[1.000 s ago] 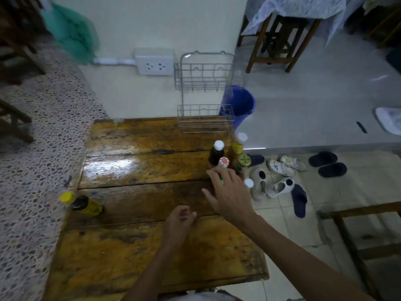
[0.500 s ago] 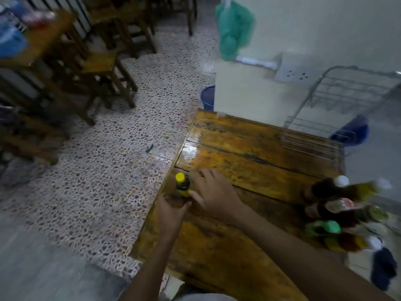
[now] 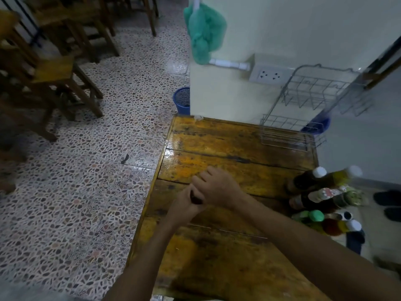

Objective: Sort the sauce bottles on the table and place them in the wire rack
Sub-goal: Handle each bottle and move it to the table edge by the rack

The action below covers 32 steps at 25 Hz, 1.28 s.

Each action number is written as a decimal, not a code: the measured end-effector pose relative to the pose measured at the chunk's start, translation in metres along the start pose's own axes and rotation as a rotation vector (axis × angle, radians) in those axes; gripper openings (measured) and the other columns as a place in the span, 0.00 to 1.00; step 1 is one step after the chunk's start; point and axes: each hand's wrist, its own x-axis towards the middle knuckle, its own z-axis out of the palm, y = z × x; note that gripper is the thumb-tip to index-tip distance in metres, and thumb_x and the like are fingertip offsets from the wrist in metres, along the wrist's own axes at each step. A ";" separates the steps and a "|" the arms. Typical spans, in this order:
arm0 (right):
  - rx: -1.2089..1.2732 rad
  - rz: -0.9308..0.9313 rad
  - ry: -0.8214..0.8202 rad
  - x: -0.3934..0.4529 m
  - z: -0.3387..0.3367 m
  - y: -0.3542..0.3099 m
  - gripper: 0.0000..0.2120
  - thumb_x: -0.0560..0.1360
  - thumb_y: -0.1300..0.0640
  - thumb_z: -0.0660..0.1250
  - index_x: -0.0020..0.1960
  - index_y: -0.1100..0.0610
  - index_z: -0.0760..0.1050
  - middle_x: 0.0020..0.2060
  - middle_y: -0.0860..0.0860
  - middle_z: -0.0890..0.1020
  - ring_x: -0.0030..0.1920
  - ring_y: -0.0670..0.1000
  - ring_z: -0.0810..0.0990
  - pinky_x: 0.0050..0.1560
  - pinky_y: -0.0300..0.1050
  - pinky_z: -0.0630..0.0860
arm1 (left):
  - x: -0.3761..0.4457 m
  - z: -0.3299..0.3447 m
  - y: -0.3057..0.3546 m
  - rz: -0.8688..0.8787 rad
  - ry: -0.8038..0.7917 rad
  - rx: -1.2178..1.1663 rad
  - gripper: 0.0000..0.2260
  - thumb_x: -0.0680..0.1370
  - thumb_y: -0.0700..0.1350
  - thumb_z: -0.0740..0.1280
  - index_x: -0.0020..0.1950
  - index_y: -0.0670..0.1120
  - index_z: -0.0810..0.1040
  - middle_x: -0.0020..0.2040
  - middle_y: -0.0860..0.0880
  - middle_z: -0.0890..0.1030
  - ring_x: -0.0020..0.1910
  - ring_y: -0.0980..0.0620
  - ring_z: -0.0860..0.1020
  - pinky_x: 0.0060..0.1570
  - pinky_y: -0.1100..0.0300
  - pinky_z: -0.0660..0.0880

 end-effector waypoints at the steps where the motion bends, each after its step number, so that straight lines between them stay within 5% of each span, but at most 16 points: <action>1: -0.025 0.011 0.020 -0.007 -0.004 0.009 0.14 0.83 0.50 0.58 0.41 0.55 0.73 0.32 0.52 0.77 0.32 0.52 0.72 0.29 0.44 0.67 | 0.002 0.006 0.009 -0.003 -0.047 -0.008 0.11 0.71 0.46 0.77 0.47 0.53 0.78 0.39 0.51 0.81 0.33 0.57 0.77 0.31 0.62 0.72; 7: -0.117 0.109 -0.003 -0.056 -0.025 0.042 0.18 0.82 0.49 0.61 0.35 0.55 0.73 0.30 0.53 0.77 0.31 0.54 0.72 0.26 0.45 0.68 | 0.004 0.044 0.046 0.034 -0.118 0.006 0.16 0.70 0.48 0.74 0.54 0.62 0.77 0.42 0.56 0.82 0.34 0.58 0.78 0.30 0.64 0.71; 10: -0.108 0.286 -0.090 -0.074 -0.034 0.038 0.21 0.80 0.49 0.61 0.29 0.52 0.72 0.24 0.49 0.75 0.26 0.52 0.72 0.22 0.40 0.65 | 0.001 0.059 0.053 0.046 -0.108 0.091 0.17 0.72 0.45 0.74 0.58 0.56 0.77 0.46 0.53 0.83 0.41 0.52 0.81 0.37 0.50 0.78; 14: -0.070 0.510 -0.276 -0.092 -0.028 0.022 0.24 0.82 0.51 0.58 0.28 0.52 0.64 0.22 0.47 0.69 0.21 0.50 0.70 0.25 0.41 0.73 | -0.003 0.075 0.054 0.093 -0.016 0.314 0.12 0.73 0.43 0.75 0.53 0.51 0.78 0.44 0.53 0.83 0.41 0.53 0.81 0.35 0.55 0.75; 16: -0.062 0.613 -0.260 -0.099 -0.027 0.014 0.20 0.79 0.54 0.64 0.29 0.52 0.66 0.22 0.48 0.71 0.20 0.51 0.69 0.23 0.40 0.71 | -0.006 0.082 0.053 0.151 0.055 0.479 0.10 0.72 0.42 0.76 0.48 0.49 0.77 0.43 0.51 0.83 0.41 0.49 0.80 0.35 0.54 0.74; 18: -0.053 0.622 -0.305 -0.106 -0.024 0.011 0.19 0.82 0.50 0.57 0.35 0.53 0.73 0.26 0.48 0.74 0.23 0.52 0.69 0.23 0.40 0.69 | -0.005 0.083 0.051 0.209 0.075 0.554 0.09 0.73 0.42 0.74 0.49 0.48 0.76 0.44 0.49 0.82 0.41 0.47 0.80 0.36 0.51 0.74; 21: -0.064 0.503 -0.177 -0.117 -0.029 0.019 0.25 0.84 0.40 0.51 0.41 0.54 0.76 0.32 0.50 0.76 0.28 0.52 0.73 0.21 0.42 0.64 | 0.003 0.068 0.057 0.142 -0.216 0.329 0.11 0.72 0.46 0.73 0.52 0.53 0.77 0.43 0.53 0.81 0.38 0.50 0.77 0.35 0.54 0.72; 23: -0.099 0.367 -0.104 -0.124 -0.034 0.026 0.22 0.83 0.41 0.55 0.42 0.55 0.76 0.34 0.51 0.76 0.33 0.53 0.73 0.22 0.44 0.64 | 0.009 0.061 0.065 0.099 -0.446 0.234 0.11 0.68 0.49 0.73 0.48 0.58 0.77 0.42 0.53 0.81 0.39 0.48 0.79 0.35 0.58 0.72; 28: -0.047 0.488 -0.157 -0.128 -0.041 0.024 0.20 0.77 0.48 0.60 0.30 0.54 0.76 0.26 0.50 0.77 0.29 0.52 0.73 0.25 0.41 0.59 | 0.006 0.075 0.068 0.117 -0.464 0.234 0.24 0.68 0.43 0.75 0.47 0.73 0.75 0.42 0.67 0.82 0.41 0.63 0.81 0.33 0.71 0.71; 32: 0.089 0.849 -0.287 -0.142 -0.027 0.002 0.20 0.78 0.50 0.62 0.28 0.54 0.72 0.24 0.50 0.75 0.23 0.53 0.73 0.23 0.40 0.64 | -0.004 0.091 0.064 0.099 -0.342 0.459 0.12 0.73 0.42 0.74 0.52 0.54 0.76 0.46 0.55 0.83 0.43 0.53 0.81 0.39 0.52 0.79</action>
